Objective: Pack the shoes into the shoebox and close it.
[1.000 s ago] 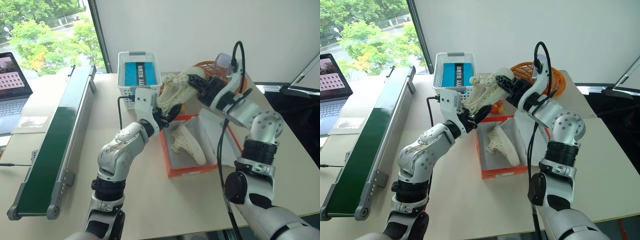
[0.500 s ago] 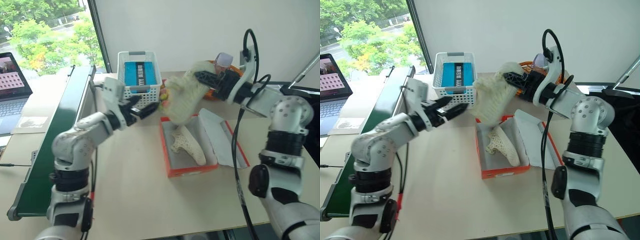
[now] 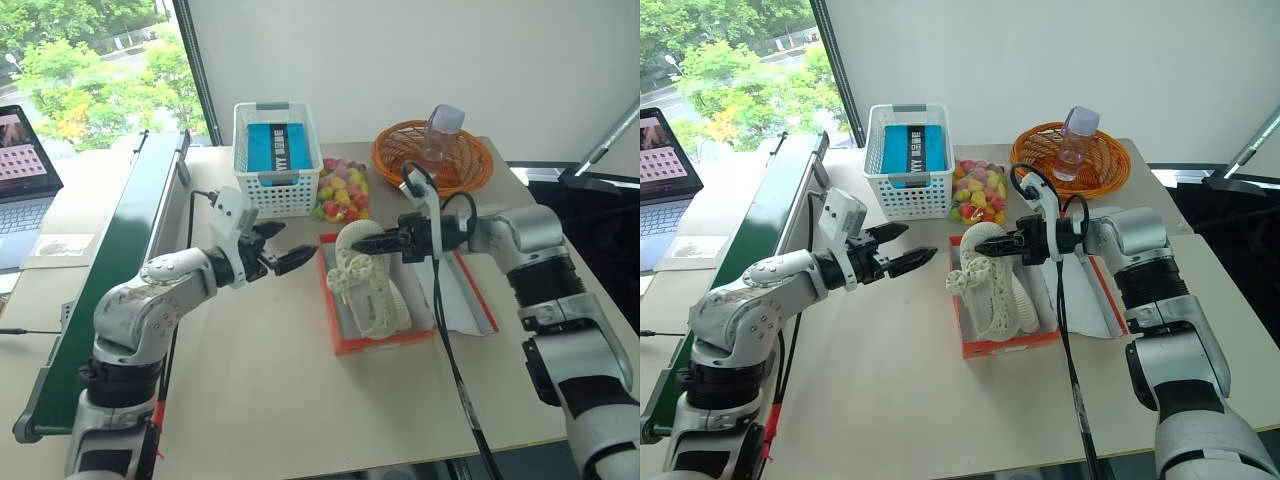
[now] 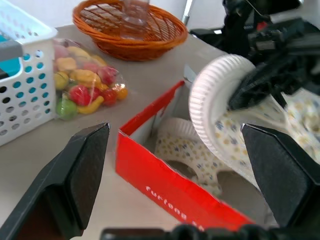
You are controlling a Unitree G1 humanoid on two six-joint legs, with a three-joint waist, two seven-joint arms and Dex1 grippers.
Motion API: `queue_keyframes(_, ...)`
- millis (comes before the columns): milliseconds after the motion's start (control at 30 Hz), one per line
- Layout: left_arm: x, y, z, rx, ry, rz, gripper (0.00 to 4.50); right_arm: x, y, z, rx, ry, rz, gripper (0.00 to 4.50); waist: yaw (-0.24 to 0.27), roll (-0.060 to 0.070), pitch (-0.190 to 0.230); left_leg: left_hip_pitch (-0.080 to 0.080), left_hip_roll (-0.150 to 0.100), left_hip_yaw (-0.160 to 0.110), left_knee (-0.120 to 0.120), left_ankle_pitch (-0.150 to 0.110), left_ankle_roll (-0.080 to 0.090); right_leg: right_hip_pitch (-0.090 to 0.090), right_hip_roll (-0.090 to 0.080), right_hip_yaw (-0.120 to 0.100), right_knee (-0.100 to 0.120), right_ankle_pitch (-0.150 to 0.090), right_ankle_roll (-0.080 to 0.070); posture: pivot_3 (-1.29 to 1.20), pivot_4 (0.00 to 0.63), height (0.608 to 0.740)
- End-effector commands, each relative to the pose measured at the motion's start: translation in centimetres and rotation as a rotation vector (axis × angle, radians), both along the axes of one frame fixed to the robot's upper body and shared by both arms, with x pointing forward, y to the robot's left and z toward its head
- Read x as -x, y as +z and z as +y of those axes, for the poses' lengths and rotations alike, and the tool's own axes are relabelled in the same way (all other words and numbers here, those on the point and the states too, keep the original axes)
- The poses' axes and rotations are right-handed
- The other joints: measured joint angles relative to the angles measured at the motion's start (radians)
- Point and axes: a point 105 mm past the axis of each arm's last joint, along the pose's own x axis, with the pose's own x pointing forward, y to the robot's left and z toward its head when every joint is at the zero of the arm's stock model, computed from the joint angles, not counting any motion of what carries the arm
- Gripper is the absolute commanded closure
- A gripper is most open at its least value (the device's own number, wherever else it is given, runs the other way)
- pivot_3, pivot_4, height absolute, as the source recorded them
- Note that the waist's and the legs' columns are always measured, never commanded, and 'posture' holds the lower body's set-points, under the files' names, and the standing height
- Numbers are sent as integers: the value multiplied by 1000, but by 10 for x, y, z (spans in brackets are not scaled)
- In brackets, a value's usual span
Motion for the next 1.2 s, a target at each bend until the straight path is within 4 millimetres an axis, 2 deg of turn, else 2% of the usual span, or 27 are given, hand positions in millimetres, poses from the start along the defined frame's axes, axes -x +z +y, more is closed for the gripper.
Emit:
queue_keyframes(33, 22, 0, 2, -61, -79, -10, 0, -5, 17, 8, 1, 51, -85, 3943, 1, 0, 0, 0, 0, 0, 0, 0, 0, 0, 0, 0, 0, 0, 0, 0, 150, 740)
queue_keyframes(200, 33, -6, 3, -118, -144, 0, 0, -9, 10, 13, 7, 69, -79, 3943, 9, 0, 0, 0, 0, 0, 0, 0, 0, 0, 0, 0, 0, 0, 0, 0, 150, 740)
queue_keyframes(467, 38, -8, -3, -167, -211, -5, 0, -9, -16, 17, 59, 90, -39, 3943, 8, 0, 0, 0, 0, 0, 0, 0, 0, 0, 0, 0, 0, 0, 0, 0, 150, 740)
queue_keyframes(567, 39, -10, -5, -178, -222, -8, 0, -12, -37, 13, 108, 71, -19, 3943, 6, 0, 0, 0, 0, 0, 0, 0, 0, 0, 0, 0, 1, 0, 0, 0, 150, 740)
queue_keyframes(800, 38, -11, -6, -185, -226, -11, 0, -15, -71, 5, 169, 28, 21, 3943, 6, 0, 0, 0, 0, 0, 0, 0, 0, 0, 0, 0, 1, 0, 0, 0, 150, 740)
queue_keyframes(1033, 39, -12, -8, -194, -234, -14, 0, -13, -135, -12, 492, 47, -69, 3943, 8, -1, -1, 5, 0, 0, 0, 0, 0, 4, 0, 0, 1, 0, 0, 0, 150, 740)
queue_keyframes(1167, 40, -13, -10, -198, -243, -15, 0, -8, -153, -15, 610, 104, -121, 3943, 11, -4, -5, 18, 0, 0, 0, 0, -1, 18, -1, -1, -1, -2, -1, 0, 150, 740)
queue_keyframes(1200, 40, -13, -10, -200, -247, -15, 0, -7, -156, -16, 635, 117, -135, 3943, 11, -5, -7, 21, 0, 0, 0, -1, -2, 20, -1, -1, -1, -6, -5, 0, 150, 740)
